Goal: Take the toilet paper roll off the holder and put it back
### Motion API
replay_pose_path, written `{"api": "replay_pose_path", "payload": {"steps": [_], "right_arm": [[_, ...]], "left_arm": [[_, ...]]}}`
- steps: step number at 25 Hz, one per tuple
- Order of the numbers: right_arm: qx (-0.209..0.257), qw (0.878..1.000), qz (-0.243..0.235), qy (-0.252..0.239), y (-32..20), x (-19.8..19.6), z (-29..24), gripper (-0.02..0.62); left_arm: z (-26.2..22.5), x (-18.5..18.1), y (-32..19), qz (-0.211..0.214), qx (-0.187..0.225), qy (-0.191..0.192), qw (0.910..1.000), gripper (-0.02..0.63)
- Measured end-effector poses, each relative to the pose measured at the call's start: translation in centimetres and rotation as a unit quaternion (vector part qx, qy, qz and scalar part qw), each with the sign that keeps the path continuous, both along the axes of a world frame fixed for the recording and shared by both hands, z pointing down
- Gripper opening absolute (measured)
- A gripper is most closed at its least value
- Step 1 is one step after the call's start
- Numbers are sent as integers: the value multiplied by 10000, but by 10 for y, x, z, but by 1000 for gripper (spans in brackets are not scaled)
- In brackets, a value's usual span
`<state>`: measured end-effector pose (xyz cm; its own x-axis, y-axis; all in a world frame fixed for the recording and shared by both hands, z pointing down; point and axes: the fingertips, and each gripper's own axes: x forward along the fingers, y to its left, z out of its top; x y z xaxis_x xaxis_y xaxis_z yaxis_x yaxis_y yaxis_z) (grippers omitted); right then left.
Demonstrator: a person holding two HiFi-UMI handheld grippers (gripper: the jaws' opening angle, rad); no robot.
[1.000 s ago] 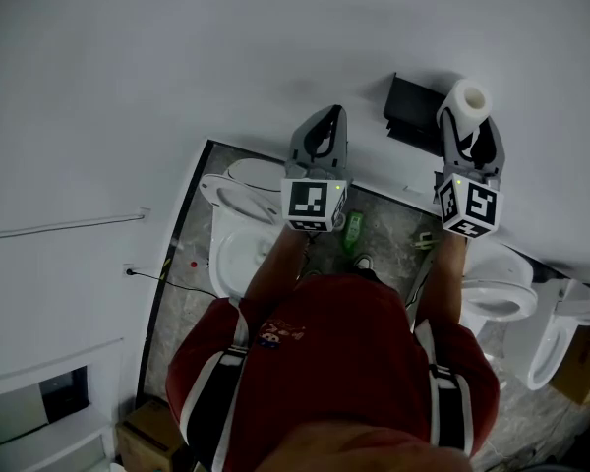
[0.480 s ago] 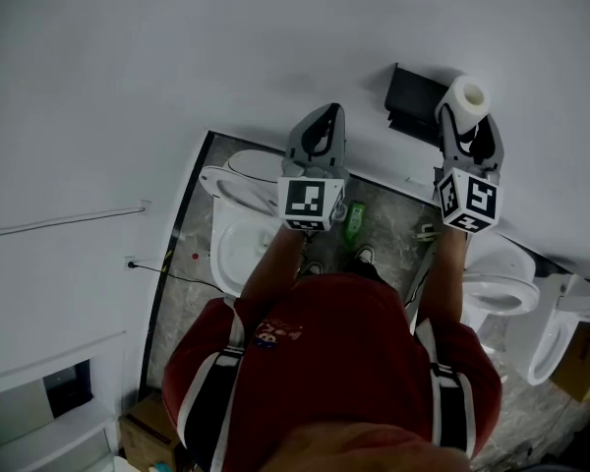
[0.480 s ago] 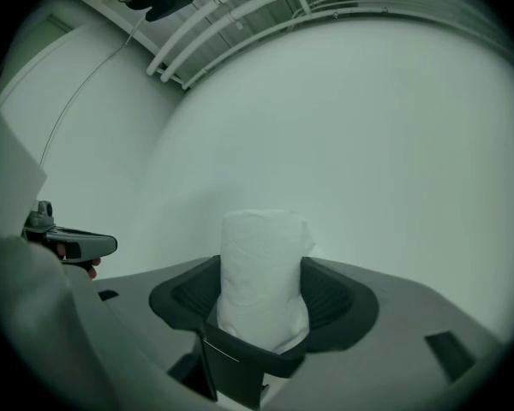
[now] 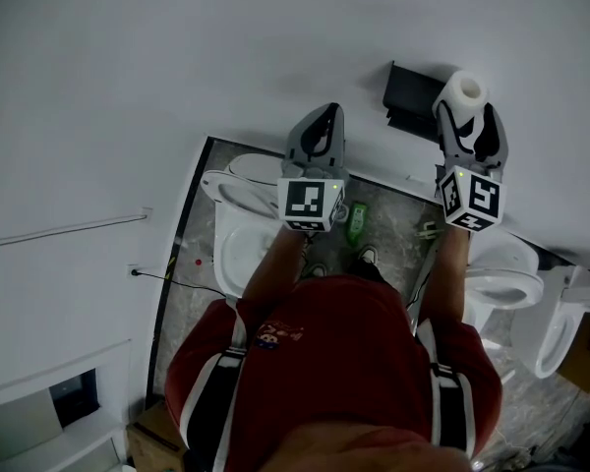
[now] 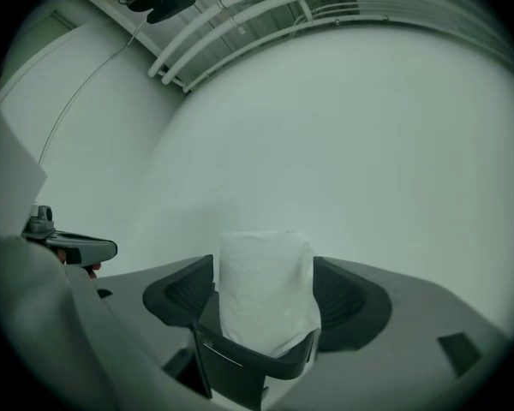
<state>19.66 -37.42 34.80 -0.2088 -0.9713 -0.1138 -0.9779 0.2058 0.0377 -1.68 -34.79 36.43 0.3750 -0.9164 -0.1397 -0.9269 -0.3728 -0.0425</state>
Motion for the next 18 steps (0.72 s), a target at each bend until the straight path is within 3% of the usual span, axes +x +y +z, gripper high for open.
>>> {"api": "replay_pose_path", "payload": {"steps": [9, 18], "right_arm": [[141, 9992, 361, -20, 31, 9, -8, 362], [82, 9941, 1085, -23, 86, 34, -1, 360]], "left_arm": [[-4, 7, 10, 368, 74, 66, 9993, 18], [-1, 30, 27, 1011, 33, 112, 9948, 18]]}}
